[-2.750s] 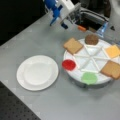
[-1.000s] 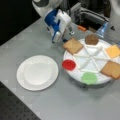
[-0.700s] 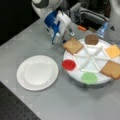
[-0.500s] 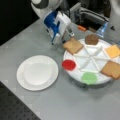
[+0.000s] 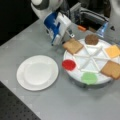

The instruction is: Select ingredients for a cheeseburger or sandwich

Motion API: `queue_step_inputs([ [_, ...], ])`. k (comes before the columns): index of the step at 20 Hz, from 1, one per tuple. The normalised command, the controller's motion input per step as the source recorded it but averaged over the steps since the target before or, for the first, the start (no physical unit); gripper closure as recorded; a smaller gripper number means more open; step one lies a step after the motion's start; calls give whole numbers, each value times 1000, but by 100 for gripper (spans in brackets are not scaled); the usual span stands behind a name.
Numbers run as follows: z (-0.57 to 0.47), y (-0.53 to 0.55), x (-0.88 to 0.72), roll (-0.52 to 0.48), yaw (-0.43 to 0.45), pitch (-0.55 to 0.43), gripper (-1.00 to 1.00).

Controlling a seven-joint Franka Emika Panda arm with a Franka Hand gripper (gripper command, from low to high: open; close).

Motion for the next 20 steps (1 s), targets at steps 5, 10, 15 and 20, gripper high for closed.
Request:
queue_step_inputs([
  [5,-243,-326,383,241,162,-66,100],
  [10,-243,-315,378,247,158,-81,100],
  [15,-243,-306,373,248,158,-82,100],
  [20,-236,-302,352,253,161,-82,100],
])
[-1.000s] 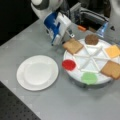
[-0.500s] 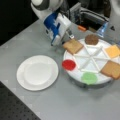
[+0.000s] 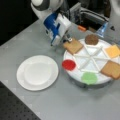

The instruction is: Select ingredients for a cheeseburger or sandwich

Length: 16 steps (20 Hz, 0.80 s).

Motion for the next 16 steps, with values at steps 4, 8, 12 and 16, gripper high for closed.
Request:
queue_step_inputs([
  [4,-229,-321,325,247,176,-72,100],
  [8,-206,-385,251,231,214,-39,100],
  [12,-69,-505,111,243,292,36,100],
  [16,138,-555,8,169,391,132,100],
])
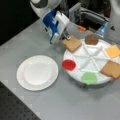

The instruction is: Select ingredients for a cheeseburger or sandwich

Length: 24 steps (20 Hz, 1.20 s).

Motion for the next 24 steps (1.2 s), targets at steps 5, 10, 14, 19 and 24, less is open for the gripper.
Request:
queue_step_inputs([
  [5,173,-330,94,-64,386,173,100],
  [10,321,-79,160,-265,273,160,100],
  [14,459,12,124,-409,110,142,100],
  [19,451,138,127,-661,47,114,100],
  [24,269,172,173,-685,41,93,100],
])
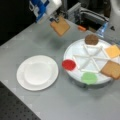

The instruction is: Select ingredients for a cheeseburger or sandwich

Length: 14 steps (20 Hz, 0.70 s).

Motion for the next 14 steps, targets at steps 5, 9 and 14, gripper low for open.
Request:
queue_step_inputs([
  [5,-7,57,222,-522,68,2,100],
  [9,-181,-63,267,-269,102,-59,100],
  [14,-227,-109,318,-59,116,-70,100],
])
